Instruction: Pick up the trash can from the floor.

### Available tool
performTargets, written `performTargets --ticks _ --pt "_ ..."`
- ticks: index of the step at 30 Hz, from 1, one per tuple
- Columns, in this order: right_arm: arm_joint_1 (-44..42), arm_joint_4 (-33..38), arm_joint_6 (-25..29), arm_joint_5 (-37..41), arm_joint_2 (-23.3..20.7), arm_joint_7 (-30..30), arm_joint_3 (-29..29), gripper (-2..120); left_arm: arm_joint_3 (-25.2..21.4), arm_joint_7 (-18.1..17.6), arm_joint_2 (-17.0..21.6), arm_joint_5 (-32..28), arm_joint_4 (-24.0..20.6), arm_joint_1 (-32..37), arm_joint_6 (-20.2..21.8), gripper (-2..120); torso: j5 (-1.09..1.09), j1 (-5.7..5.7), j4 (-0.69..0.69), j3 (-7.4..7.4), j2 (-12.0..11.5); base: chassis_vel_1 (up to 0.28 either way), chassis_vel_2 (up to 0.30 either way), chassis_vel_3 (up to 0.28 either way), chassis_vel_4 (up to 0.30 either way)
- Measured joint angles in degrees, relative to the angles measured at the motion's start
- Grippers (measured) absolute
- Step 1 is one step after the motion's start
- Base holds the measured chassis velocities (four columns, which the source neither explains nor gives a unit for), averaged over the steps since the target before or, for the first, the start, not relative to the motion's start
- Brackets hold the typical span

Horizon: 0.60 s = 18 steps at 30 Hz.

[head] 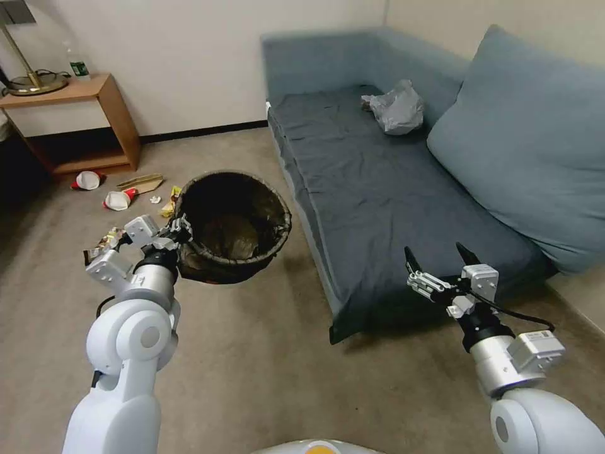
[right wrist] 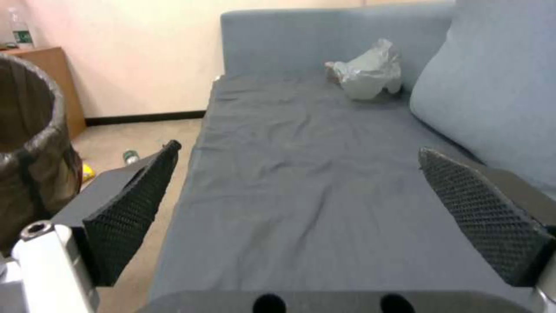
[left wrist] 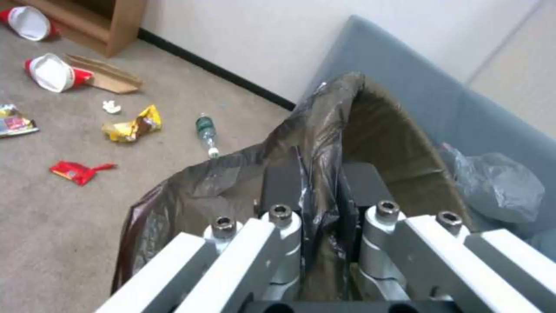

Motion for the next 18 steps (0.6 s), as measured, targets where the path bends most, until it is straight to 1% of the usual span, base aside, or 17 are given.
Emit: performTargets --ticks 11,18 --pt "-1.6 0.9 1.2 -0.3 0.6 0.1 -0.4 100 0.9 0.2 -1.7 1.4 -0.7 1.5 -1.0 7 0.0 0.0 0.0 0.0 0.0 0.0 0.0 0.0 0.0" --pt "-2.0 0.7 1.8 -0.9 1.1 -0.1 -0.9 100 0.7 0.8 -1.7 1.6 -0.8 2.0 -1.6 7 0.0 0.0 0.0 0.01 0.0 0.0 0.0 0.0 0.0"
